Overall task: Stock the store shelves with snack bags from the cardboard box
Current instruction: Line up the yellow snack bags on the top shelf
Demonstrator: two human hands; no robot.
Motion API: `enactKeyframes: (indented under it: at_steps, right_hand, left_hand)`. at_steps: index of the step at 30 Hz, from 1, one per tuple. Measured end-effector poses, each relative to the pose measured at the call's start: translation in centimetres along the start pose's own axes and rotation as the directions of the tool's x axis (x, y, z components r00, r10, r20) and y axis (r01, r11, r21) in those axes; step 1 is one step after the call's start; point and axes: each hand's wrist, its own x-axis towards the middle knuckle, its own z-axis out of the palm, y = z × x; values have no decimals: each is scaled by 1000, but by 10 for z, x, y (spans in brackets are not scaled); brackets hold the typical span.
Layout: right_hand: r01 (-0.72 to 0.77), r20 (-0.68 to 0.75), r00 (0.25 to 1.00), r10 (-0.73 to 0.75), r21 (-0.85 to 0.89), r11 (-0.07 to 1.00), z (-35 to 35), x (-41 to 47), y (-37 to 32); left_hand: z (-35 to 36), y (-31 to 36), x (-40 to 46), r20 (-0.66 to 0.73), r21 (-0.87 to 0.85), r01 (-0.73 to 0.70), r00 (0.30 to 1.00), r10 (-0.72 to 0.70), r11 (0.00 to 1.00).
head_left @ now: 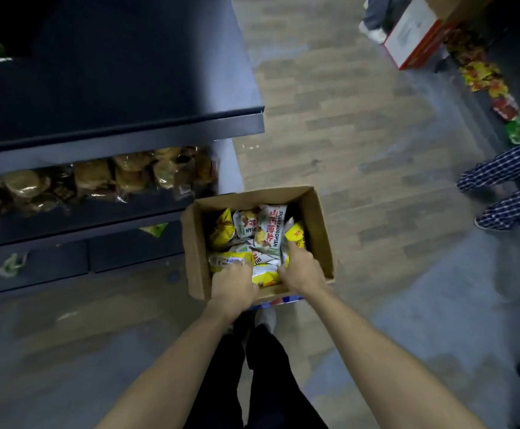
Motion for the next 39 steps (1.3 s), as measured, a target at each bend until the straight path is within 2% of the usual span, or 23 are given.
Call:
enactKeyframes:
  at_steps: [4,10,13,16,18,20,25,28,31,36,39]
  right_hand:
    - [23,38,999,-23,7,1000,22,21,-3]
    - [2,-29,1000,-2,-30,1000,36,57,-9]
    - [-99,-91,991,93,-69,993,40,66,-5]
    - [-270,-1,963,270,-31,962,45,75,9]
    - [-324,76,944,322,16,946,48,83,18]
    - [-332,145,937,318,83,940,49,90,25]
    - [-192,67,980,187,74,979,56,91,32]
    - [-190,82,980,181,122,974,56,94,35]
    - [-211,130,974,187,208,955,52,103,41]
    - [-165,116,983,139,264,950,50,112,45]
    - [-156,86,986,140,222,963,58,113,48]
  left_hand:
    - [17,-9,17,81,-95,134,989,-127,986]
    - [21,-26,50,56,-214,197,980,-190,957]
    - [24,-30,63,116,-224,198,978,-176,954]
    - [32,-29,72,218,-181,184,966,-143,966]
    - [40,-27,78,228,-158,150,967,-111,976]
    - [48,-23,81,225,-161,130,970,-92,978]
    - [62,-16,87,212,-185,132,973,-91,974]
    - [66,-15,91,222,-156,120,972,-83,980]
    - [60,-10,96,143,-86,78,988,-66,993]
    - [52,5,125,-115,-321,-11,993,-28,947]
    - [55,11,150,-210,-228,-46,978,-3,972]
